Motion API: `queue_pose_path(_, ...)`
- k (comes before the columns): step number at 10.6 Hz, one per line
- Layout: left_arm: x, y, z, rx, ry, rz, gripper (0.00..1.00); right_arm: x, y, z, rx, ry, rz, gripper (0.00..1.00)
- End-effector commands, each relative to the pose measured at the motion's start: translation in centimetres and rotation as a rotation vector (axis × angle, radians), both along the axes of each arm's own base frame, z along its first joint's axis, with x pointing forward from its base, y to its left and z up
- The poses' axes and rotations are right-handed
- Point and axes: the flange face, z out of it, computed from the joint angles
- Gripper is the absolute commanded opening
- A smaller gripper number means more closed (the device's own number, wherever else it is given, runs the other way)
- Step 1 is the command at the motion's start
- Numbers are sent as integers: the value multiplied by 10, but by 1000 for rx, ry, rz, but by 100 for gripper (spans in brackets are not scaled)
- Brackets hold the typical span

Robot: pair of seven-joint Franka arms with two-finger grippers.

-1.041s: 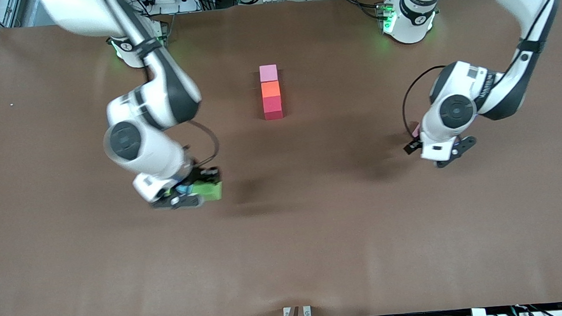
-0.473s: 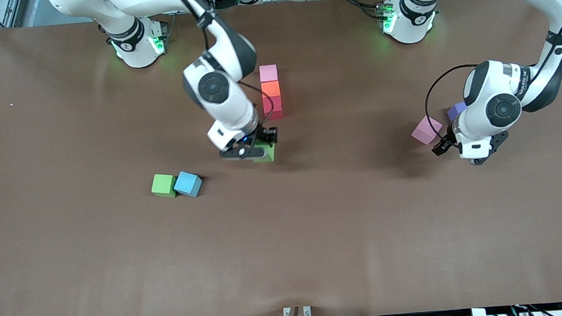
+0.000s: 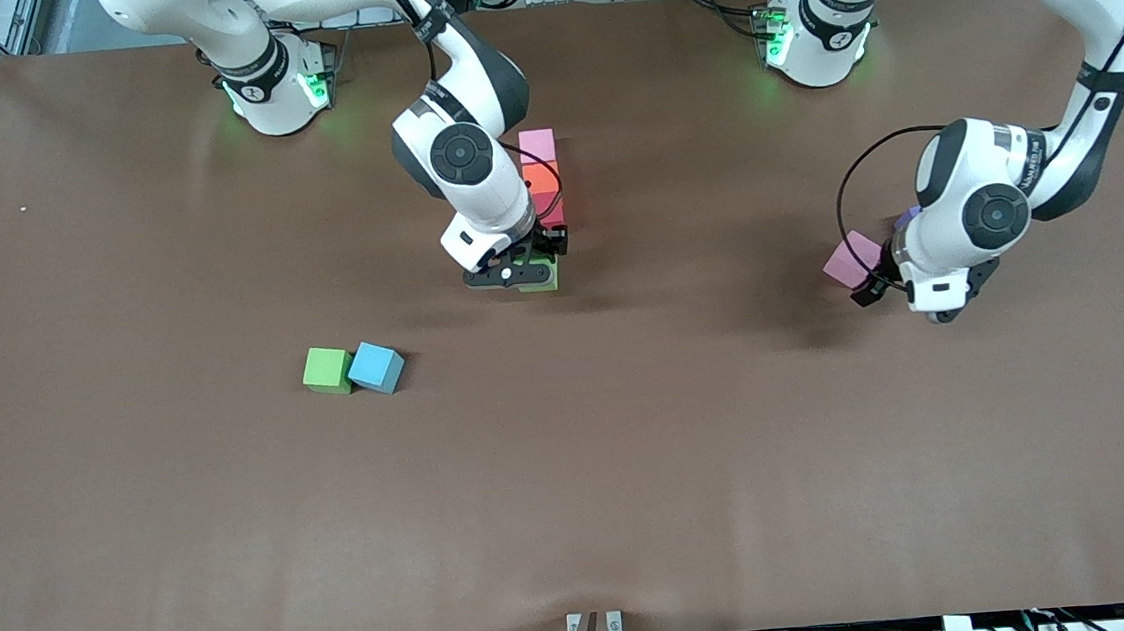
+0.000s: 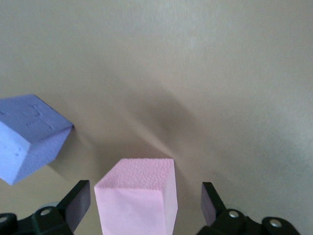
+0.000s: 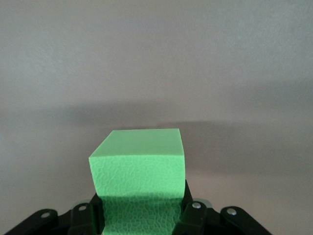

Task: Arrange blocks into number 1
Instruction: 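Place the green cube with the right gripper while the left gripper grasps pink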

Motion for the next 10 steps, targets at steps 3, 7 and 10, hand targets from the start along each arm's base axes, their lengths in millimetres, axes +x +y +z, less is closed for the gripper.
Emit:
queue_pose_path(3,-16,-1,-7,-8,10,19,100,-14,10,-19,-5,9,19,57)
queue_pose_path(7,-19,0,-12,-12,22,23,100,-31,23,-29,-15,21,52,56)
queue_pose_path(10,-19,6,-19,-28,25,39,100,-45,33,-37,-27,31,79,56)
